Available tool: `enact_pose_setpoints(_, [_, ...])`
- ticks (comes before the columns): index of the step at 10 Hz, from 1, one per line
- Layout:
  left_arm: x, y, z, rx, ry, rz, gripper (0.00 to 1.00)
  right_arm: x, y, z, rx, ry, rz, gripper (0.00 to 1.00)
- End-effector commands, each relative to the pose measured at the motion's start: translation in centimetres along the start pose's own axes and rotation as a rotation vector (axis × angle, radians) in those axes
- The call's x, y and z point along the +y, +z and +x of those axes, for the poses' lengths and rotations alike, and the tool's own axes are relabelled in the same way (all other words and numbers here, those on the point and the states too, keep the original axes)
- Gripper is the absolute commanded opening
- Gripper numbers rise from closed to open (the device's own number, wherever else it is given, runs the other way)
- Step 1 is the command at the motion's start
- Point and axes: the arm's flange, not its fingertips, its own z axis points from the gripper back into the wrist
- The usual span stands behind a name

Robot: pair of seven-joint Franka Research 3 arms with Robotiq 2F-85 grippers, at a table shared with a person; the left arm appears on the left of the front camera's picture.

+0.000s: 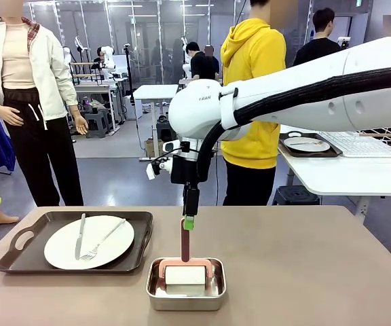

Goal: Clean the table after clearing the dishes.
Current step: When the left (or right) Handle tray is removed, use the left hand (or right hand) to clean the left (or right) side of the table with the Lint Roller.

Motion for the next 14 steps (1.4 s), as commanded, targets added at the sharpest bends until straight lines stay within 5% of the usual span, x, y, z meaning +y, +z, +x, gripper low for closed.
enact_pose_setpoints(1, [-0.1,0.3,-0.2,0.005,-0.011,-0.007,1.0,-0.4,-0.2,1.5,0.059,-0.037,0.01,1.0])
enact_pose_setpoints(9, [-0.1,0.3,-0.2,0.005,-0.011,-0.007,1.0,0.4,-3.6,1.2,0.095,-0.054,0.047,1.0])
enact_pose_setpoints(11, [-0.1,0.3,-0.2,0.005,-0.011,-0.007,1.0,0.4,-4.0,1.0,0.088,-0.053,0.048,0.57])
enact_pose_setpoints(12, [-0.1,0.3,-0.2,0.005,-0.011,-0.007,1.0,0.4,-4.2,0.9,0.09,-0.051,0.052,0.2])
enact_pose_setpoints(13, [-0.1,0.3,-0.2,0.005,-0.011,-0.007,1.0,0.4,-4.4,0.7,0.091,-0.052,0.061,0.0])
enact_pose_setpoints(14, [-0.1,0.3,-0.2,0.005,-0.011,-0.007,1.0,0.4,-4.4,0.6,0.084,-0.053,0.06,0.0])
